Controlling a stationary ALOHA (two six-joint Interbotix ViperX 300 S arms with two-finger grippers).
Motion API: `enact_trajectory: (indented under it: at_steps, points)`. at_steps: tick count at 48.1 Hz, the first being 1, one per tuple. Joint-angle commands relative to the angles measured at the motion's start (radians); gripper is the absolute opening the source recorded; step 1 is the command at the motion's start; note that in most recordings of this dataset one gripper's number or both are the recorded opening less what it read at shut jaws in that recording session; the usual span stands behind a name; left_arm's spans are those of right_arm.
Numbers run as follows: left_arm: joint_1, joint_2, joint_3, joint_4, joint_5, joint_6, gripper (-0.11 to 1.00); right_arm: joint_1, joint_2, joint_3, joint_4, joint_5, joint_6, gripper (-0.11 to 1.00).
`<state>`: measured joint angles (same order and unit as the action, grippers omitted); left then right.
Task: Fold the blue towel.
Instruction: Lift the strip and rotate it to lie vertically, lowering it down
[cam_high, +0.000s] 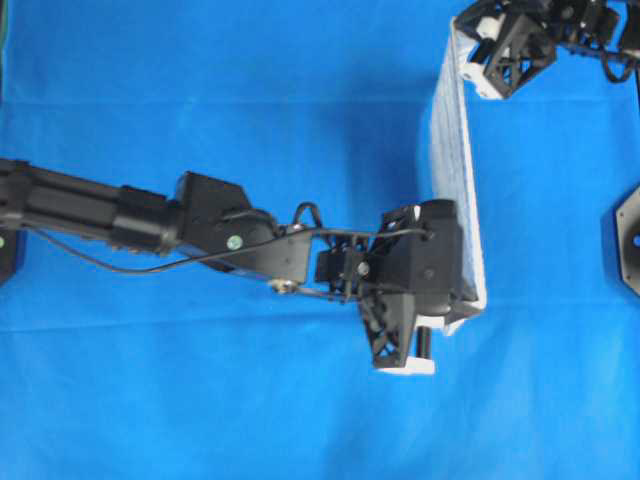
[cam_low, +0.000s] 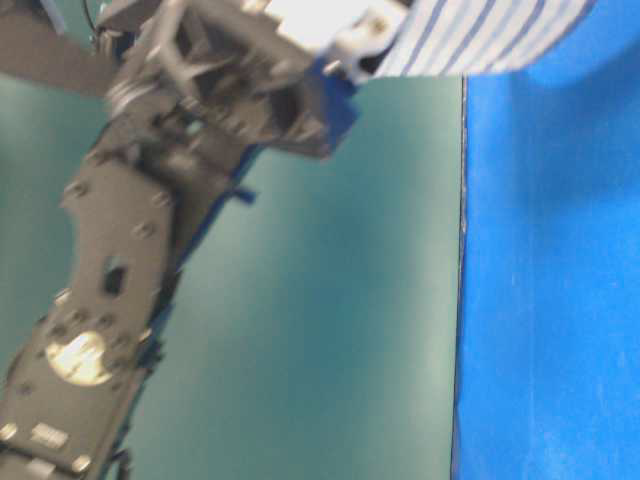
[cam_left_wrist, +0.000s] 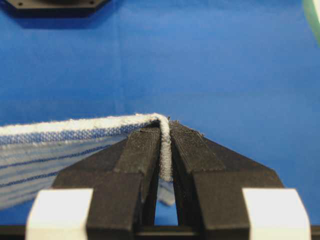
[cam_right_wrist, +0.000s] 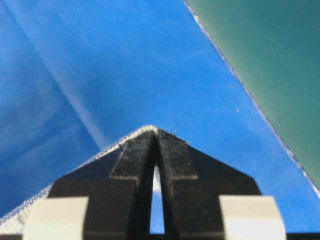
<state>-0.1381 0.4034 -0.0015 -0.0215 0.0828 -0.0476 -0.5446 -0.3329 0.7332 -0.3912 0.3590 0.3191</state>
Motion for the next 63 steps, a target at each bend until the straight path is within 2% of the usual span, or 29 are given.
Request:
enact_trajectory:
  at_steps: [1,10,19,31,38,63]
  points:
    - [-0.003,0.003,-0.043,-0.002,-0.029,0.000,0.03,-0.009,-0.020,-0.003,-0.005,-0.002,0.000,0.02]
    - [-0.003,0.017,-0.014,-0.002,-0.057,-0.014,0.03,-0.008,0.049,-0.017,-0.005,-0.014,0.000,0.02]
    - [-0.003,-0.023,0.094,-0.011,-0.060,-0.031,0.03,-0.003,0.183,-0.078,-0.005,-0.063,0.000,0.02]
    - [-0.009,-0.097,0.279,-0.012,-0.063,-0.181,0.03,0.023,0.347,-0.209,-0.005,-0.121,0.000,0.02]
    - [-0.012,-0.123,0.348,-0.012,-0.077,-0.224,0.03,0.031,0.393,-0.258,-0.003,-0.121,0.000,0.02]
    - [-0.015,-0.130,0.379,-0.011,-0.106,-0.229,0.03,0.051,0.413,-0.281,-0.003,-0.124,-0.002,0.03]
